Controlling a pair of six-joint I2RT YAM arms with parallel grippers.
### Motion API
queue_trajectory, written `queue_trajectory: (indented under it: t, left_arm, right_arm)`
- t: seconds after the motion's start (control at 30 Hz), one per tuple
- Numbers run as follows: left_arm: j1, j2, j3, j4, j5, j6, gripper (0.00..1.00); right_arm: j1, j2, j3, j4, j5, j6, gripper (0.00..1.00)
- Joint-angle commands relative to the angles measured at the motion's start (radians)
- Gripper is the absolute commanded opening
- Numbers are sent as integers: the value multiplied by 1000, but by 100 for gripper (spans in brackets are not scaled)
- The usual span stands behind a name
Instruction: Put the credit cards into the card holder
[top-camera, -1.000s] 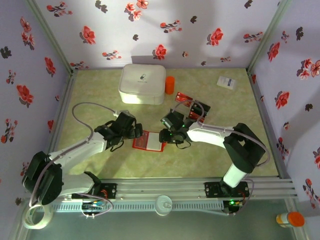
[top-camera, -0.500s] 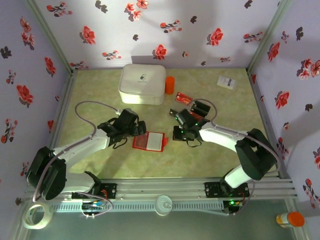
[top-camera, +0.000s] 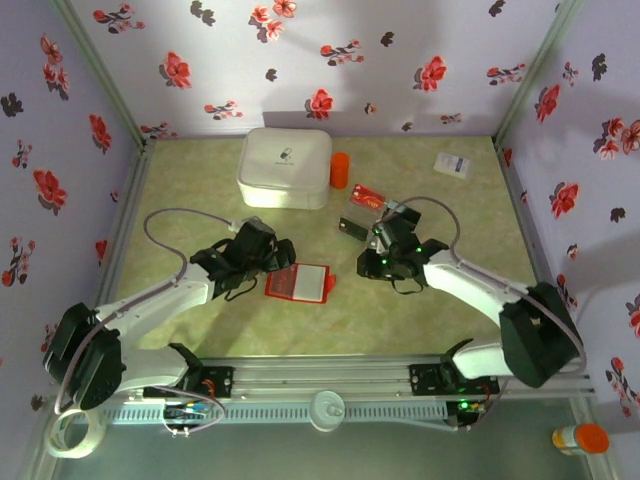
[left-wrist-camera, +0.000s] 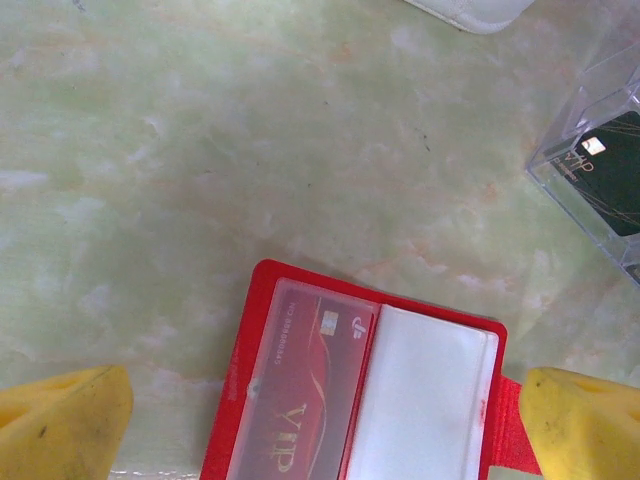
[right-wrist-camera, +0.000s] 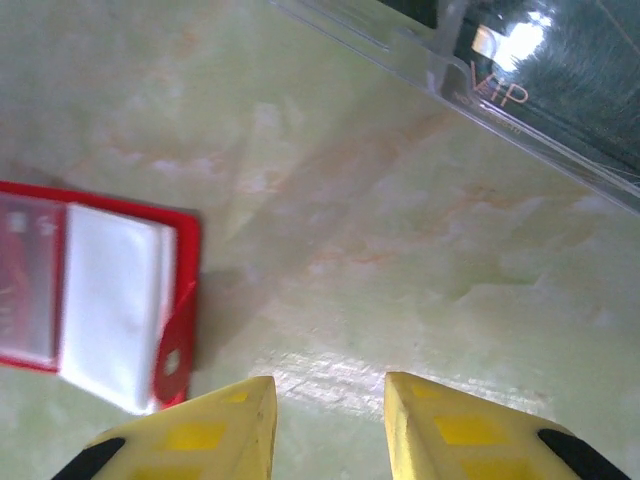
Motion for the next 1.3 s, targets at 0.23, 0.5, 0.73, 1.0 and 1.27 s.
queue_trajectory:
  t: [0.23,0.5,0.73,1.0,1.27]
  left_arm:
    - [-27,-3,57,15,23,29,100]
    - [-38,22,31,80,55,38,100]
    - [-51,27,17,95,66,42,100]
    - [-54,39,21,96,63,64,100]
    - [-53,55,15,104,52,63,100]
  right_arm:
    - [-1,-93,0,65,-96,148,17]
    - [81,8,65,154,-69,243,11]
    - [106,93,55,148,0,243,45]
    - [120,251,97,209,-43,244,46]
    - [123,321,119,233,-87,229,14]
